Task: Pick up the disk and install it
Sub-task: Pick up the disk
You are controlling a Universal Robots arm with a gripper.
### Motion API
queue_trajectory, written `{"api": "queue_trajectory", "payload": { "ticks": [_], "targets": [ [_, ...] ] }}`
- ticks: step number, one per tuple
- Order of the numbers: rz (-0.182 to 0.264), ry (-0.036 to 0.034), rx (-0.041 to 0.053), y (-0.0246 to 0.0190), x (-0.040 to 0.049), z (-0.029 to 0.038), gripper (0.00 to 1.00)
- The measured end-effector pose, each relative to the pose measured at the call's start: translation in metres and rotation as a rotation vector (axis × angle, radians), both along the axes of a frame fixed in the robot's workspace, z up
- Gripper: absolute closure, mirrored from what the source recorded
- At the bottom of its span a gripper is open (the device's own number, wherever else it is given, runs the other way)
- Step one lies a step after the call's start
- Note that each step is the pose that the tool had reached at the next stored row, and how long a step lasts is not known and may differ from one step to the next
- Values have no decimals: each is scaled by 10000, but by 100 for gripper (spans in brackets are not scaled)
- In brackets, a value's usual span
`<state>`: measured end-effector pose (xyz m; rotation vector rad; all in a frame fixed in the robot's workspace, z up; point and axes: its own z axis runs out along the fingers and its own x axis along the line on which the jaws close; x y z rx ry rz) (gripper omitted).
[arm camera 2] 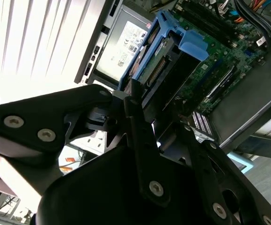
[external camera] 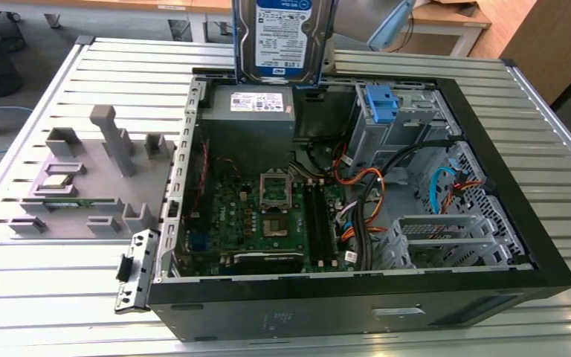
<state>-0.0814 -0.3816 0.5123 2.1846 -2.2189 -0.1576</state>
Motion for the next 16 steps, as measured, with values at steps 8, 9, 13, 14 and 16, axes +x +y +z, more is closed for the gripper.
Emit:
{"api": "queue_trajectory", "payload": {
  "ticks": [8,9,13,14,16],
  "targets": [
    [-1,1,-1,-116,118,-1,65],
    [0,0,0,-132,131,-1,65],
    [-1,0,0,-197,177,-2,65],
    [-1,1,-2,-213,187,-1,65],
    [-2,1,-1,-247,209,-2,65]
  ]
}}
